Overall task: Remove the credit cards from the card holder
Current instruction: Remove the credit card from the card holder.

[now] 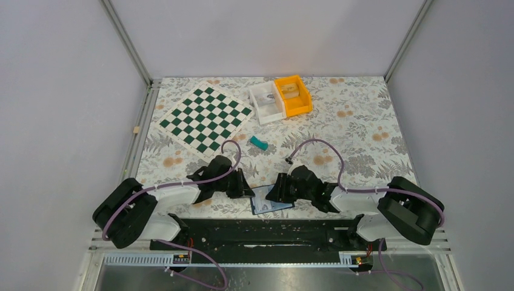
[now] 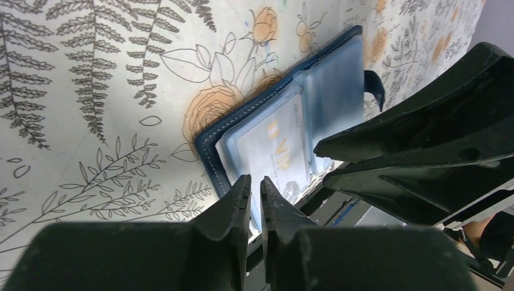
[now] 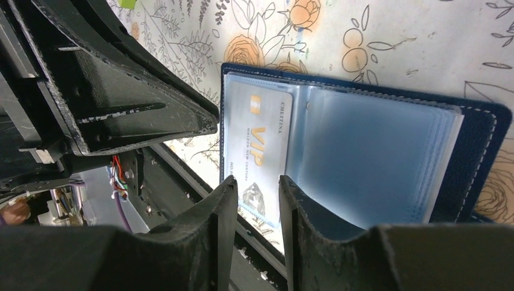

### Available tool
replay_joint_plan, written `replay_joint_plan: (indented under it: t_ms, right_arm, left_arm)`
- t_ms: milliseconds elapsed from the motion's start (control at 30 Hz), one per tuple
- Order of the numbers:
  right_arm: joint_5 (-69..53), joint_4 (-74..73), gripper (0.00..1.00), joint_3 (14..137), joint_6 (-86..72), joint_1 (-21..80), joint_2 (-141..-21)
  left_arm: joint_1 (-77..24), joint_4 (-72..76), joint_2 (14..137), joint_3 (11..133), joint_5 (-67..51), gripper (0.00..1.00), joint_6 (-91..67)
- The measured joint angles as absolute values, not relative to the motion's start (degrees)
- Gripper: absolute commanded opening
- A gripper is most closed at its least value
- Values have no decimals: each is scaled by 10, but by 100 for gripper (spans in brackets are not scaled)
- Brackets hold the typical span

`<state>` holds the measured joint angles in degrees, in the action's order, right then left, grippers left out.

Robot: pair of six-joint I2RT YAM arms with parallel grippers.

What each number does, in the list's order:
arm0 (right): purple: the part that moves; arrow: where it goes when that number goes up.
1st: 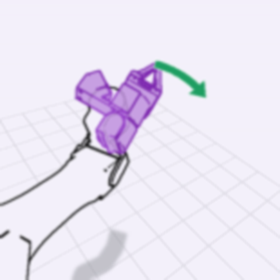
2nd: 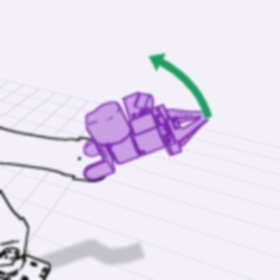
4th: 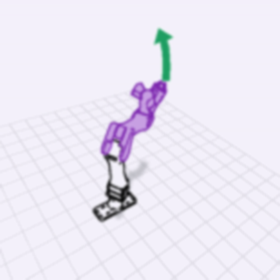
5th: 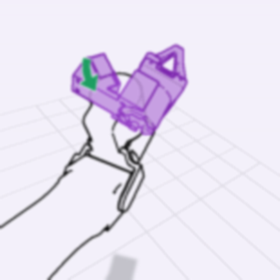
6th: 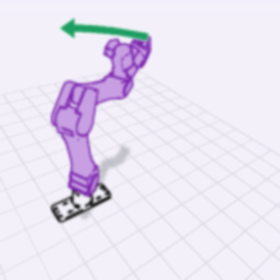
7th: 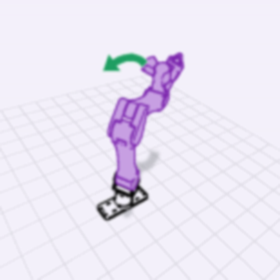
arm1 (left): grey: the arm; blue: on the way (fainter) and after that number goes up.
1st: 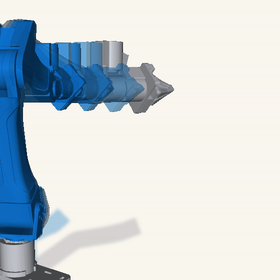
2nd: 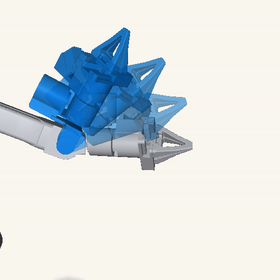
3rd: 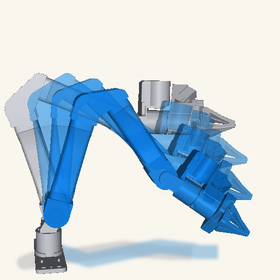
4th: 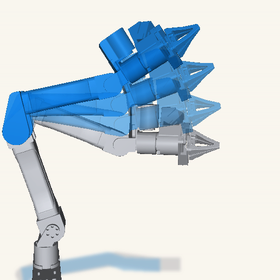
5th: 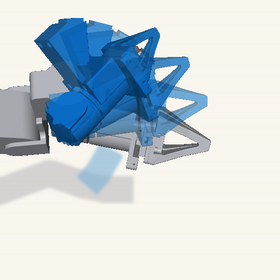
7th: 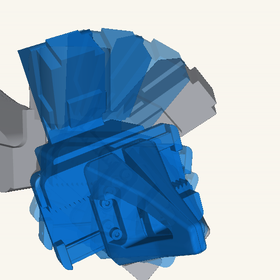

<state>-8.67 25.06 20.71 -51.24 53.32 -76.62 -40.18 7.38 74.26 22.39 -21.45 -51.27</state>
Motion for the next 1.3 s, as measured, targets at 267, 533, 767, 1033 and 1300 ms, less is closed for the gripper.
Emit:
replay_joint_plan:
  t_ms: [267,533,767,1033,1300]
  right_arm:
    - [-111,295,37,206,-514,523,-818]
    - [-129,340,28,196,-523,514,-836]
    - [-133,346,14,185,-524,509,-836]
    - [-152,373,0,169,-532,499,-836]
    - [-169,397,0,147,-534,473,-825]
  left_arm:
    - [-403,104,786,220,-218,9,-513]
    - [-404,106,787,220,-216,9,-512]
    - [-406,112,789,220,-214,10,-512]
    - [-411,113,789,220,-208,10,-514]
    - [-417,96,789,228,-196,10,-511]
